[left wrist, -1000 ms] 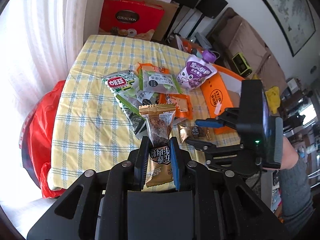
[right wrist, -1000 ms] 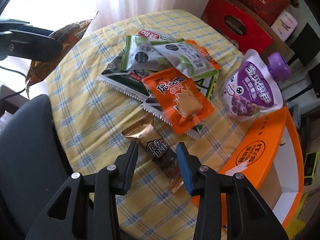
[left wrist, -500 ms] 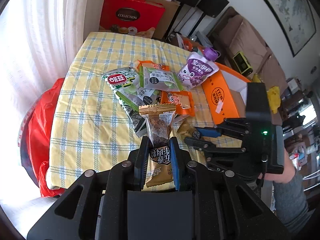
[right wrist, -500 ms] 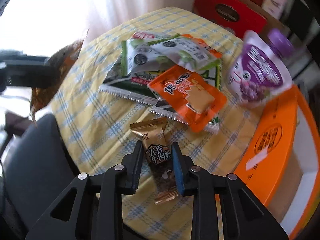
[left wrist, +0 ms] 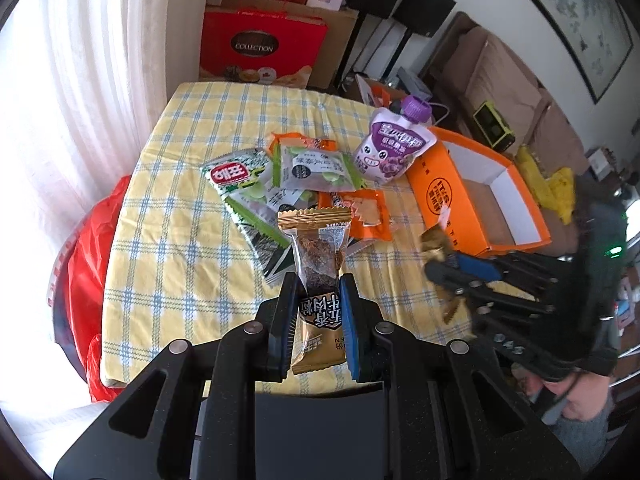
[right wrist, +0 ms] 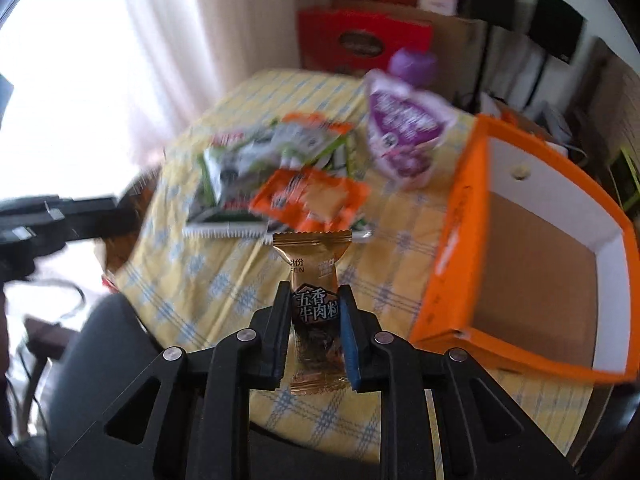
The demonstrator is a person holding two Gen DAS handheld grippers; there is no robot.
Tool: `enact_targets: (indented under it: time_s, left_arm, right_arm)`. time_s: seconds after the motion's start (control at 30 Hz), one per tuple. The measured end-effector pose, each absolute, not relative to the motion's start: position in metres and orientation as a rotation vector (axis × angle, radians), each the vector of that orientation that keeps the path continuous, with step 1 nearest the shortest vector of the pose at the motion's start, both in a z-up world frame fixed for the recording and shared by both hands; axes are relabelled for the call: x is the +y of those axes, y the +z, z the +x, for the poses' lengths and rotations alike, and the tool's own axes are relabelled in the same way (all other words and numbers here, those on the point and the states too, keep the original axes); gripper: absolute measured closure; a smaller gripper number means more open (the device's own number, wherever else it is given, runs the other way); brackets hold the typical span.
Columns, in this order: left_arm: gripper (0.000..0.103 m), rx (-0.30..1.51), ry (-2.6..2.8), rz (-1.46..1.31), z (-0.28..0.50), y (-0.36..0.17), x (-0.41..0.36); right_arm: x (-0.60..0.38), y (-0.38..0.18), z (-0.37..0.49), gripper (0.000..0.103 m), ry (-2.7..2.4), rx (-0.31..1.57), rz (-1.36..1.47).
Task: Organize objects
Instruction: 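Carry both held jerky packets over the orange box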
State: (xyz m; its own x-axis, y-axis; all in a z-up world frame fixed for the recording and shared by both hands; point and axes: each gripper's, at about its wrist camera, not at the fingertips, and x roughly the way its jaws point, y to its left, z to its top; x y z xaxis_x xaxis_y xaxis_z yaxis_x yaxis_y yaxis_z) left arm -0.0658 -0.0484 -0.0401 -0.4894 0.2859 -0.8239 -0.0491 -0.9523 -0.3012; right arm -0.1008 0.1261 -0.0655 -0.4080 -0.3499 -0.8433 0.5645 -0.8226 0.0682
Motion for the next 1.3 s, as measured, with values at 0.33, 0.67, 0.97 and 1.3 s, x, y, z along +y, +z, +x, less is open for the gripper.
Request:
enact_targets:
  time_s: [0.33, 0.67, 0.97, 1.3]
  left_arm:
    - [0.084, -0.289, 2.55, -1.399, -0.066, -0.022, -0.017]
    - [0.084, -0.24, 2.577, -1.333, -0.073, -0.001, 0.015]
    - [0.084, -0.175, 2.571, -1.276, -0.087, 0.02, 0.055]
    - [0.084, -0.163, 2.515, -1.293, -0.108, 0.017, 0.096]
  right_arm:
    - [0.159, -0.015, -0.081, 0.081, -2.4, 0.216, 1.206]
    - [0.184, 0.008, -0.079, 0.081, -2.503, 0.135, 1.173]
    - [0.21, 0.024, -0.082, 0.081, -2.573, 0.082, 1.142]
    - [0.244, 0.027, -0.093, 0.081, -2.628, 0.03, 1.151]
